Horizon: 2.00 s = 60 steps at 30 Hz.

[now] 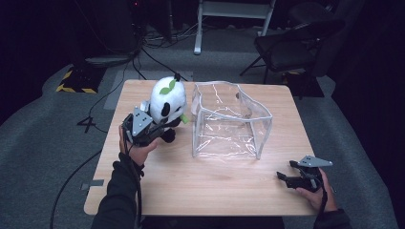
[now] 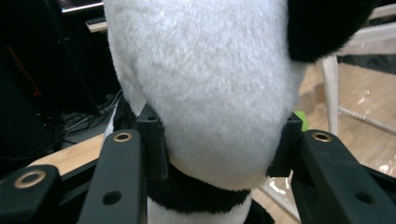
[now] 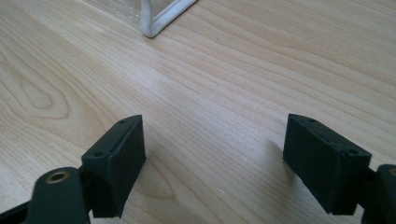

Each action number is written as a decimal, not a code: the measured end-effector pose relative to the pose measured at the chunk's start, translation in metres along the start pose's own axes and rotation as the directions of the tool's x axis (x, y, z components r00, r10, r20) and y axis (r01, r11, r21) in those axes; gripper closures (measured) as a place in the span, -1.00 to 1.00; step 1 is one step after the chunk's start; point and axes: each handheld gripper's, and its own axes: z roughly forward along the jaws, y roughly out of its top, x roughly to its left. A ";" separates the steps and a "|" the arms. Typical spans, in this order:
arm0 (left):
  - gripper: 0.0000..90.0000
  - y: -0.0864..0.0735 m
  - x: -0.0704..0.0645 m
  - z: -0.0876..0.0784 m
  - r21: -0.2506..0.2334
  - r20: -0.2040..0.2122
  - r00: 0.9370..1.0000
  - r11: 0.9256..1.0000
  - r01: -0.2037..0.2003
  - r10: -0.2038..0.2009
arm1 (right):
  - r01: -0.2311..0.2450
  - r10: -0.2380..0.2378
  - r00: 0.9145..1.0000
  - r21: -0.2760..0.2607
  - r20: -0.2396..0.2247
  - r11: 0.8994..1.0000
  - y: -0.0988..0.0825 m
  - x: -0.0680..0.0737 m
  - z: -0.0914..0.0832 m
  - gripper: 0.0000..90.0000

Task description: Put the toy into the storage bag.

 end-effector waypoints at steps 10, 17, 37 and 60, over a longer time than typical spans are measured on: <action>0.17 0.024 0.012 0.023 -0.020 0.002 1.000 1.000 0.015 -0.015 | -0.002 0.002 1.000 -0.001 -0.003 1.000 0.000 0.000 0.000 -0.52; 0.17 0.038 0.017 0.034 -0.031 0.003 1.000 0.999 0.029 -0.029 | -0.003 0.003 1.000 0.001 0.000 1.000 0.000 0.000 0.000 -0.54; 0.16 0.092 0.012 0.037 -0.129 0.051 0.998 0.991 0.038 -0.032 | -0.004 0.004 1.000 0.000 -0.006 1.000 0.000 -0.001 0.000 -0.52; 0.16 0.120 -0.018 0.041 -0.181 0.096 0.995 0.983 0.024 -0.007 | -0.005 0.005 1.000 0.000 -0.008 1.000 0.000 -0.001 0.000 -0.52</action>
